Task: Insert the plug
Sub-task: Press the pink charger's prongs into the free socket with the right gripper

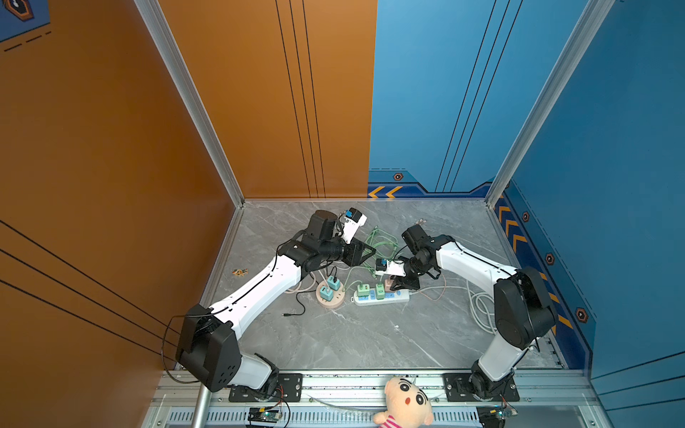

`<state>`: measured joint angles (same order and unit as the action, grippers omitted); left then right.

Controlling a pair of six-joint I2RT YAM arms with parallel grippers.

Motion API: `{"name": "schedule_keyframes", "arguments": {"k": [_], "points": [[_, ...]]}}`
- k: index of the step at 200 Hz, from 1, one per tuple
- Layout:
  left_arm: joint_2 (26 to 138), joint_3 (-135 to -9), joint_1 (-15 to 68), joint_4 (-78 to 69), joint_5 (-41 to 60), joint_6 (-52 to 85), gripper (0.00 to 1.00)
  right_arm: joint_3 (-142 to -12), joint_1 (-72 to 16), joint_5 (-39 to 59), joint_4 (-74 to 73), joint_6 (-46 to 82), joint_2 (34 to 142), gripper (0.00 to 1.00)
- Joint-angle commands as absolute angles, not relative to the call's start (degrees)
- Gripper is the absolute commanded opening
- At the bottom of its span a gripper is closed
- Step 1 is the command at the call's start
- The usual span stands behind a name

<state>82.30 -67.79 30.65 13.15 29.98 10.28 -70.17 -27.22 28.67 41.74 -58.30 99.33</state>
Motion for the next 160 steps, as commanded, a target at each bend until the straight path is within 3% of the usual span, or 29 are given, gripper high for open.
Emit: {"name": "schedule_keyframes", "arguments": {"k": [1,160], "points": [[82.9,-68.0,30.0,13.6,30.3,10.0,0.48,-70.5,-28.5,28.6,42.1,-59.4,100.8,0.0],[82.8,-68.3,29.9,13.5,30.8,10.5,0.47,-68.9,-30.0,20.4,43.5,-60.3,104.5,0.0]]}}
